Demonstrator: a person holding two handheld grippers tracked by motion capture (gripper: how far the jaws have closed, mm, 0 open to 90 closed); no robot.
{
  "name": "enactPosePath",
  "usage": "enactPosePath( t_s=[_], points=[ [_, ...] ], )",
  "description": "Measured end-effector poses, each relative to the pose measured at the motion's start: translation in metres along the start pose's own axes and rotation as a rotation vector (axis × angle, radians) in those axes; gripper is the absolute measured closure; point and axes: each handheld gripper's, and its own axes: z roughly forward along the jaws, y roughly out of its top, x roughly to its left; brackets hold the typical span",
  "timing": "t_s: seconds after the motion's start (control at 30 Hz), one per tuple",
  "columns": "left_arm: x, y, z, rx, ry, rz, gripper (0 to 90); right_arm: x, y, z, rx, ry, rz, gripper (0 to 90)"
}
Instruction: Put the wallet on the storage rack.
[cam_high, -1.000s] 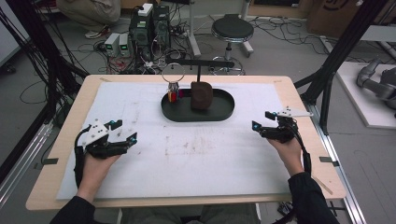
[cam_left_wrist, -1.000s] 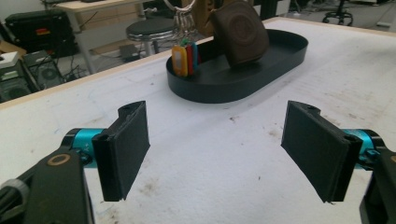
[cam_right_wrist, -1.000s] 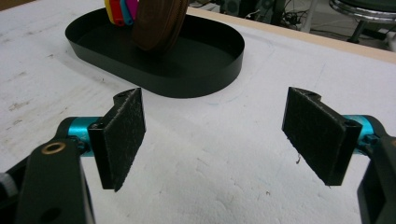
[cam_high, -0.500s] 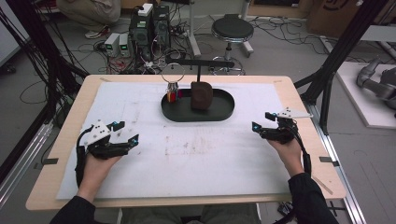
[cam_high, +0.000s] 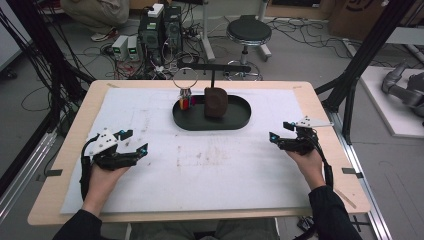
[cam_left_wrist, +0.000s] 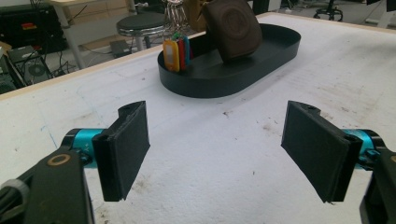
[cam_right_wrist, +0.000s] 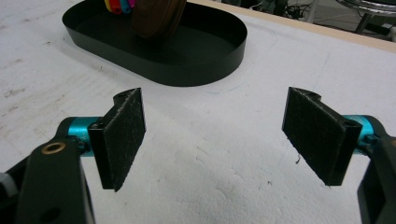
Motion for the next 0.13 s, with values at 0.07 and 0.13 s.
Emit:
enactPosePath(
  t_s=[0.07, 0.13],
  points=[
    [-0.0003, 0.0001, 0.0003, 0.003, -0.002, 0.001, 23.0, 0.0003, -0.0002, 0.0007, 0.003, 0.002, -0.006, 22.2],
    [-0.0004, -0.0003, 0.0012, 0.000, -0.002, 0.002, 23.1, 0.0000, -0.0002, 0.0011, 0.005, 0.001, -0.007, 22.2]
  ],
)
